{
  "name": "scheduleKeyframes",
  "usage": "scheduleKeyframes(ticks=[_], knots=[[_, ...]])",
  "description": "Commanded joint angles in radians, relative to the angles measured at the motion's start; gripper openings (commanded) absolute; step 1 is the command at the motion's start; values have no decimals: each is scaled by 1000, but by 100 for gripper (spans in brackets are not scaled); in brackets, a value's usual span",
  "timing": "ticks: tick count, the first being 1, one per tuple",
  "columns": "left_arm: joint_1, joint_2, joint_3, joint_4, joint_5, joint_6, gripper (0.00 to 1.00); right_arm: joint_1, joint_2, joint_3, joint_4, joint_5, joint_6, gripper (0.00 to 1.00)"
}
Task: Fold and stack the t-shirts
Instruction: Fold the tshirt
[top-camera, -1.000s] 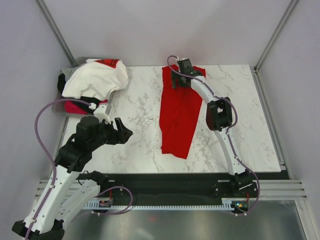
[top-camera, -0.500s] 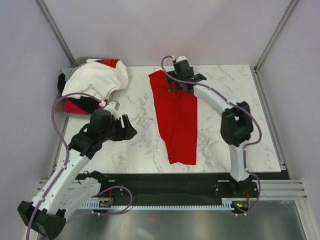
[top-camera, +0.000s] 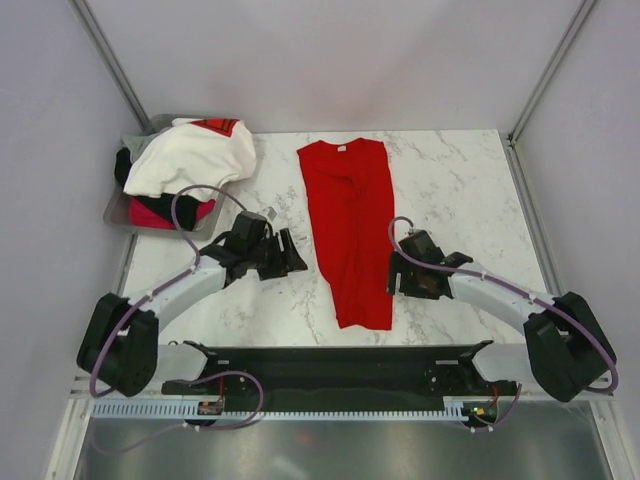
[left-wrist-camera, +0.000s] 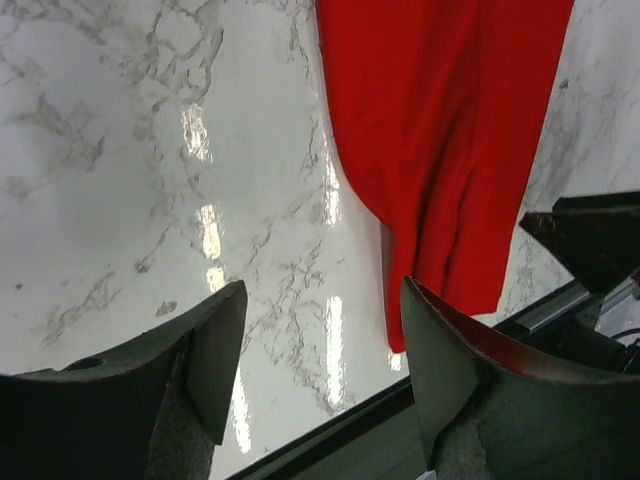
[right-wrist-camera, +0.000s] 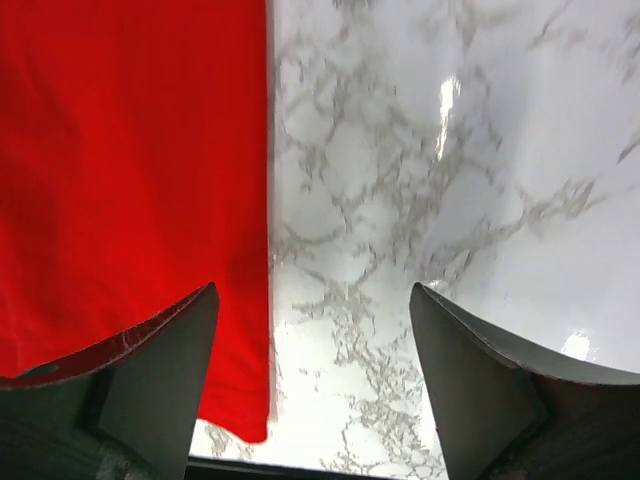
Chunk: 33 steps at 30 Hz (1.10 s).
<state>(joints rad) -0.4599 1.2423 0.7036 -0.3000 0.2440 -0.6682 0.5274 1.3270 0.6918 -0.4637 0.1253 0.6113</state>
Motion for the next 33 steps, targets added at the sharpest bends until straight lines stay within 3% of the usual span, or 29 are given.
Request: scheduleKeyframes(ticks=[1,5,10,15,18,19,21,22,23,30,33], knots=[[-16,106,49,182,40,-73,70,20,-112,-72,92,-87,111,85],[-54,314,100,249,58,-90,63,46,-132,-124,117,-124,146,79],[-94,451,169,297,67,-116,59,112,-167,-175,120,-122,194,73],[-108,538,195,351,67,-143,42,152,-175,-239,146,-148,232,65],[-108,566,220,369,81,-146,24,154,-170,-277,197,-173,245,53],[-109,580,238,369,89,-145,14,152,-163,-284,209,-183,246,42],[-109,583,261,346,110,-134,7,154,-158,-288,223,-182,242,28],[-109,566,290,316,98,-128,2,154,-160,-285,221,-167,239,11],[-109,551,307,236,84,-117,2,154,-164,-279,211,-152,232,0],[-108,447,532,-176,-48,56,4,145,-242,-124,-110,112,196,0],[-108,479,615,-292,-41,102,18,143,-241,-114,-145,146,197,0]])
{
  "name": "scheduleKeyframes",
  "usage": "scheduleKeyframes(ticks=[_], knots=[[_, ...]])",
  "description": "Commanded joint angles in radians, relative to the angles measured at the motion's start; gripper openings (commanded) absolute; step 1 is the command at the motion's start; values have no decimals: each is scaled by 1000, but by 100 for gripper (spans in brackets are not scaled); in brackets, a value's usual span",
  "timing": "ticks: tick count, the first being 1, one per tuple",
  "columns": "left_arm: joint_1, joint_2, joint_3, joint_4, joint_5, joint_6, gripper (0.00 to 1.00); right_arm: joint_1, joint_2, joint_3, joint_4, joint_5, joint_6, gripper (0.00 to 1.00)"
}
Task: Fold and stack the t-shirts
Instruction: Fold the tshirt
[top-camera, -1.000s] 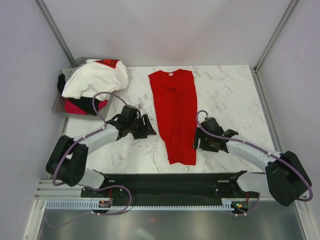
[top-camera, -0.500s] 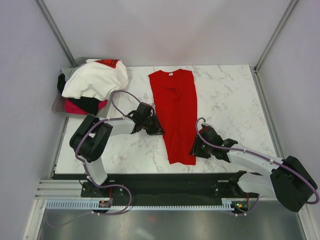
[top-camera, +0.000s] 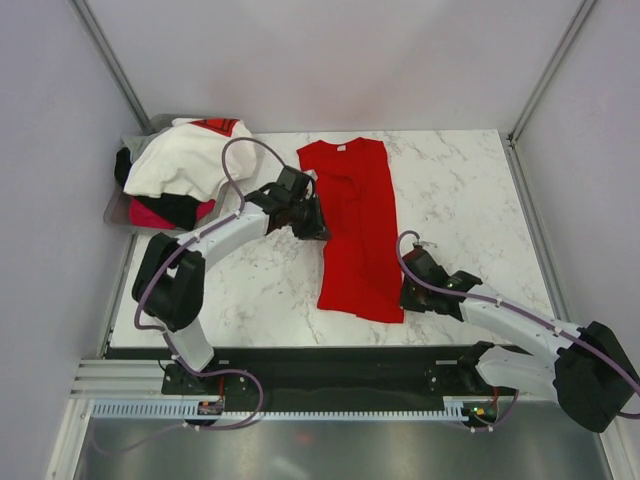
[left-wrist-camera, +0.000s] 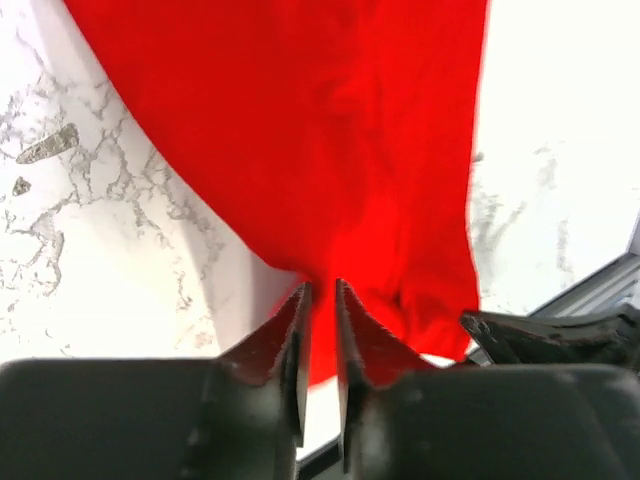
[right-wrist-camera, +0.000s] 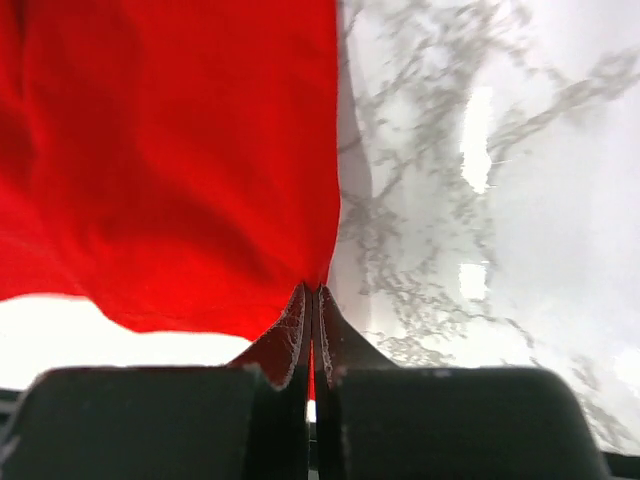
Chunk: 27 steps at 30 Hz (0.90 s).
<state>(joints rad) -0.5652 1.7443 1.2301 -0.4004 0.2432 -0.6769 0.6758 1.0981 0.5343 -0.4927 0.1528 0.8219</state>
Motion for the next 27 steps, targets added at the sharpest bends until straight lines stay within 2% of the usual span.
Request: scheduleKeyframes(ticks=[1,2,3,4,5,6,7,8,10,15,20,27], knots=[[-2,-11,109,-205,-36,115,24,-4,-11,46,-122,126,-4,0],[-2,1,108,-215,-12,119,46,-5,-9,44,-119,123,-6,0],[-4,15,103,-222,4,123,58,-4,-7,38,-110,114,-7,0],[-7,18,70,-221,14,119,64,-4,-4,36,-104,87,-7,0],[-10,15,51,-218,21,111,65,-4,-4,33,-99,73,-12,4],[-15,11,27,-215,18,100,66,-4,-4,27,-95,59,-15,12],[-24,-14,-22,-206,10,96,68,-4,-6,23,-92,48,-17,45],[-27,-34,-50,-198,5,86,69,-4,-10,17,-92,47,-18,60],[-35,-107,-145,-180,-5,54,69,-5,-26,0,-95,48,-18,80],[-65,-302,-373,-111,-44,-44,69,-4,-70,-23,-95,47,-14,82],[-174,-457,-524,7,-62,-186,65,-4,-115,-45,-99,39,2,82],[-320,-439,-656,233,-117,-351,57,-5,-167,-91,-104,24,34,76]])
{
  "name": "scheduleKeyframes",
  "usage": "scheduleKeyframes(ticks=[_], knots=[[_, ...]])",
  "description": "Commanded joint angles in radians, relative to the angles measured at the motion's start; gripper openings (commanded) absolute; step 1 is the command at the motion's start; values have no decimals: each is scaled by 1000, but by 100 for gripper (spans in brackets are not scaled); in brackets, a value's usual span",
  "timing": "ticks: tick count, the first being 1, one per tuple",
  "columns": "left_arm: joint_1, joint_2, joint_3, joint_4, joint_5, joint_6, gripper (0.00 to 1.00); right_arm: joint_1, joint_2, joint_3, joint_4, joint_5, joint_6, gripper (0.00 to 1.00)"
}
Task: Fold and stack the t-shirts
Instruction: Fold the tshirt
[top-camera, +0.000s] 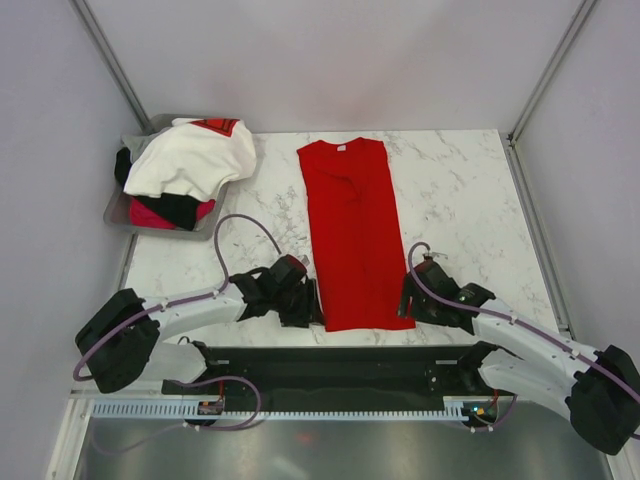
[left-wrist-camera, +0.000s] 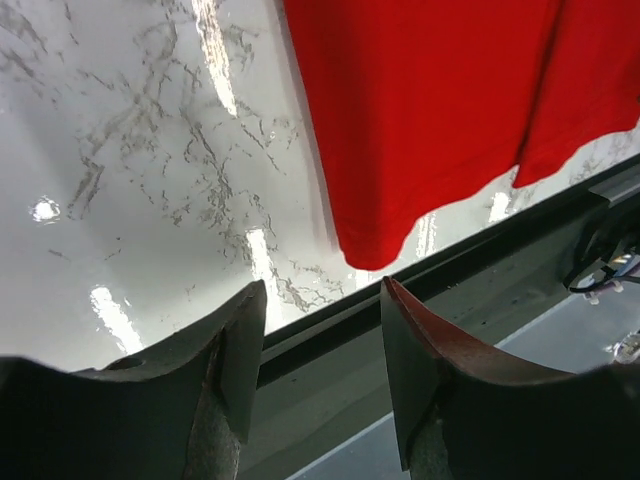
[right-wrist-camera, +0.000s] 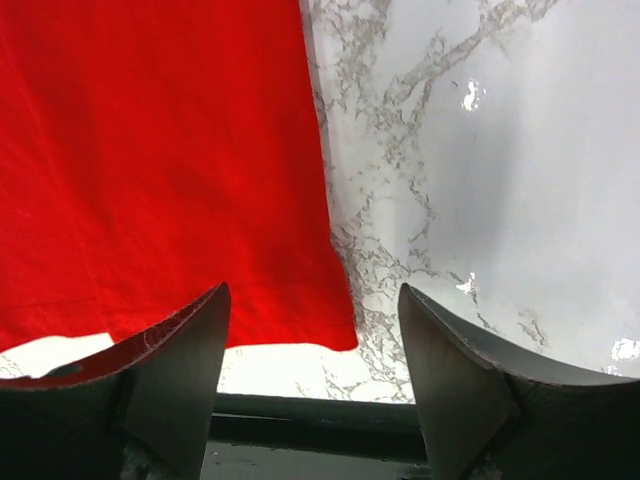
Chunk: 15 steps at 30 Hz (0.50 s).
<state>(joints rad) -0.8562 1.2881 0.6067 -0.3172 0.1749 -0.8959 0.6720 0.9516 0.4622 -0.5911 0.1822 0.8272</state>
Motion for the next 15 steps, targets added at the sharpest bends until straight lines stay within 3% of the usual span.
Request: scheduleKeyframes(ticks=[1,9,15], knots=[[-47,23,-36,173,-61,-143,56,0,-24,-22,-9,-3,30,74],[-84,82,-36,199,-107,-175,52,-2,-42,-92,37,-27,58,54],[-87,96,-51,228,-117,-176,42,0,-33,-91,45,-35,61,41]])
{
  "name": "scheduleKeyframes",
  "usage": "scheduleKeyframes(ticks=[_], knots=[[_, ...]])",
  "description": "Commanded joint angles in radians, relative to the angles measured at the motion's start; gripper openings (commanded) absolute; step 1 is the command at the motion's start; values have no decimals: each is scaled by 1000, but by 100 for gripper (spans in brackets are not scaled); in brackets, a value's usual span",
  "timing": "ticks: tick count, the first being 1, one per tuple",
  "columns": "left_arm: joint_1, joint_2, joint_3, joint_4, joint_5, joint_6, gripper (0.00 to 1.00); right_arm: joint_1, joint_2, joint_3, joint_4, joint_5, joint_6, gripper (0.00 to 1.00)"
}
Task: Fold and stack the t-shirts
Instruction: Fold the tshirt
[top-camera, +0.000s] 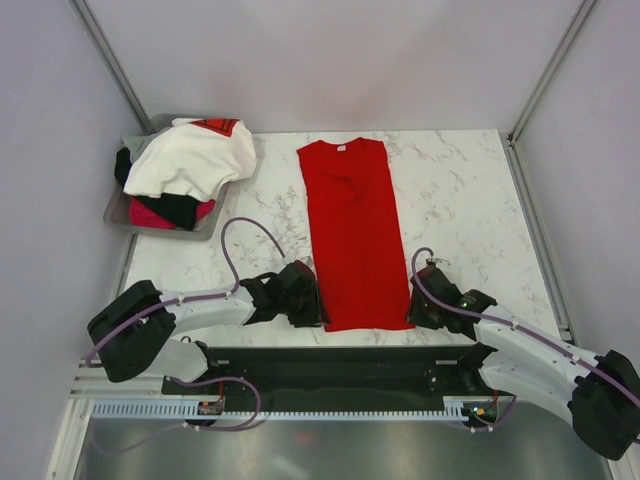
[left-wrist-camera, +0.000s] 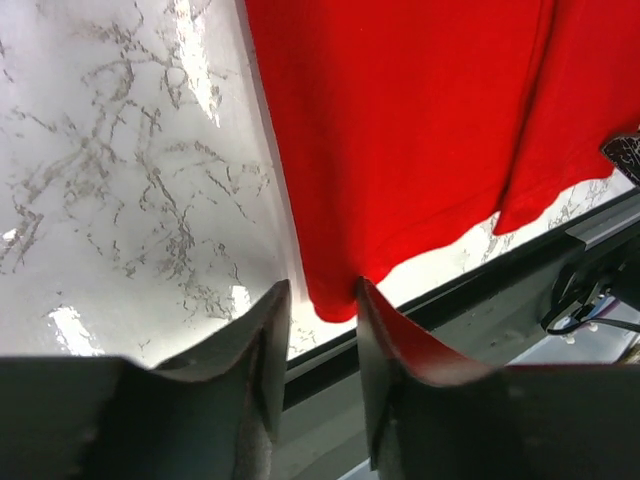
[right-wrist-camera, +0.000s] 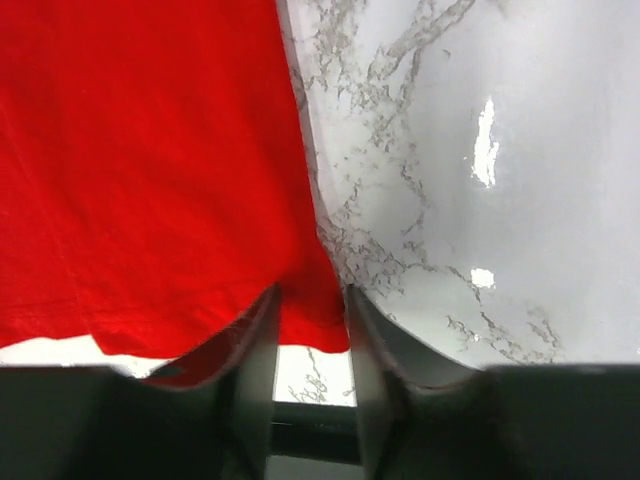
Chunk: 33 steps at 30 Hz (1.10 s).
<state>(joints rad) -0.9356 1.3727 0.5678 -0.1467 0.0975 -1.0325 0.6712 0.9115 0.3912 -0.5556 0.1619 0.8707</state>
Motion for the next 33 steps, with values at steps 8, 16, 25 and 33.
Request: scheduleKeyframes(ticks=[8,16,25,33], knots=[[-11,35,-3,108,-44,-24,2,1,6,-32,54,-67,13,3],[-77,-139,56,-89,-94,-34,2,10,-85,8,-38,-124,56,0],[-226,-368,7,-254,-148,-184,2,30,-283,95,-250,-153,109,0],[-227,-362,173,-375,-226,-138,2,30,-212,277,-299,-93,73,0]])
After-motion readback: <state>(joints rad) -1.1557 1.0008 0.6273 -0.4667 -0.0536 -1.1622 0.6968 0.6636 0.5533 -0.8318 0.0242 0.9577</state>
